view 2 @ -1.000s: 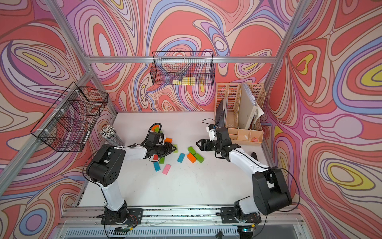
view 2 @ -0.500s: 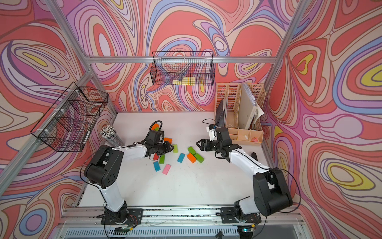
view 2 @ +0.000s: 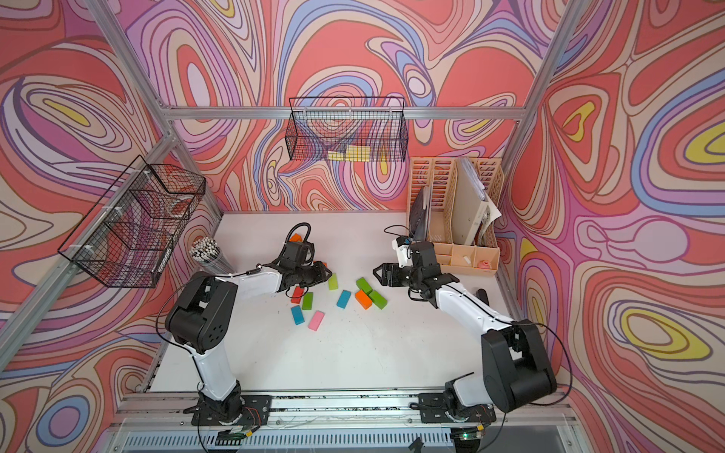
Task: Assemble the letter c with building blocks
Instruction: Place the building block at the center of the board.
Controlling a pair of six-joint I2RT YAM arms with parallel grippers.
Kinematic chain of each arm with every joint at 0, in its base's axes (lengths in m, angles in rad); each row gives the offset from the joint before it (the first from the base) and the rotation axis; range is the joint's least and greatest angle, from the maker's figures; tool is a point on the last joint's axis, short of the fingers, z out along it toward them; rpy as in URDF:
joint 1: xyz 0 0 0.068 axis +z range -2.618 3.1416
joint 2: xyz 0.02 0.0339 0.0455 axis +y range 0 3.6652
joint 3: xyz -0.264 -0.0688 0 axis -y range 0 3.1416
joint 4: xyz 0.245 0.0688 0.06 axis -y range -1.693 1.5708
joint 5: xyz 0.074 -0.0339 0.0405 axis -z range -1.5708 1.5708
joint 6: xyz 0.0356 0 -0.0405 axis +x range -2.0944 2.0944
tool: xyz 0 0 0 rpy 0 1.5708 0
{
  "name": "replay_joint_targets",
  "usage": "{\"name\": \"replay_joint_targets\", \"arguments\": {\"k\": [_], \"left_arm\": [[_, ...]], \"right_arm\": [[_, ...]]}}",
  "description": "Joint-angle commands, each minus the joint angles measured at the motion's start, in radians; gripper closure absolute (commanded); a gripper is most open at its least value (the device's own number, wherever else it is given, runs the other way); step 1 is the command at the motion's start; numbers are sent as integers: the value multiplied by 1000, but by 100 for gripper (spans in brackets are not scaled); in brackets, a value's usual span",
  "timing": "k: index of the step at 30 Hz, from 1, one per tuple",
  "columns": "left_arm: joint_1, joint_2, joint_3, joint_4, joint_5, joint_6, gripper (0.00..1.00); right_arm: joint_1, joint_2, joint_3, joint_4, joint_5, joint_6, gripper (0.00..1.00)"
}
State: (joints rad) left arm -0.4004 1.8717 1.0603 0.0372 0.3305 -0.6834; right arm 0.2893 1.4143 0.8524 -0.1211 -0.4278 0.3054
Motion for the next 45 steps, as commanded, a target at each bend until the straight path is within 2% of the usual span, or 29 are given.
{"name": "replay_joint_targets", "arguments": {"k": [1, 24, 45], "left_arm": [[-6, 22, 26, -46, -25, 15, 65], [-16, 80, 58, -20, 25, 20, 63], [-18, 80, 58, 3, 36, 27, 62]], "right_arm": [[5, -22, -11, 5, -8, -2, 24], [6, -20, -11, 5, -7, -3, 23], [5, -25, -13, 3, -6, -4, 23]]}}
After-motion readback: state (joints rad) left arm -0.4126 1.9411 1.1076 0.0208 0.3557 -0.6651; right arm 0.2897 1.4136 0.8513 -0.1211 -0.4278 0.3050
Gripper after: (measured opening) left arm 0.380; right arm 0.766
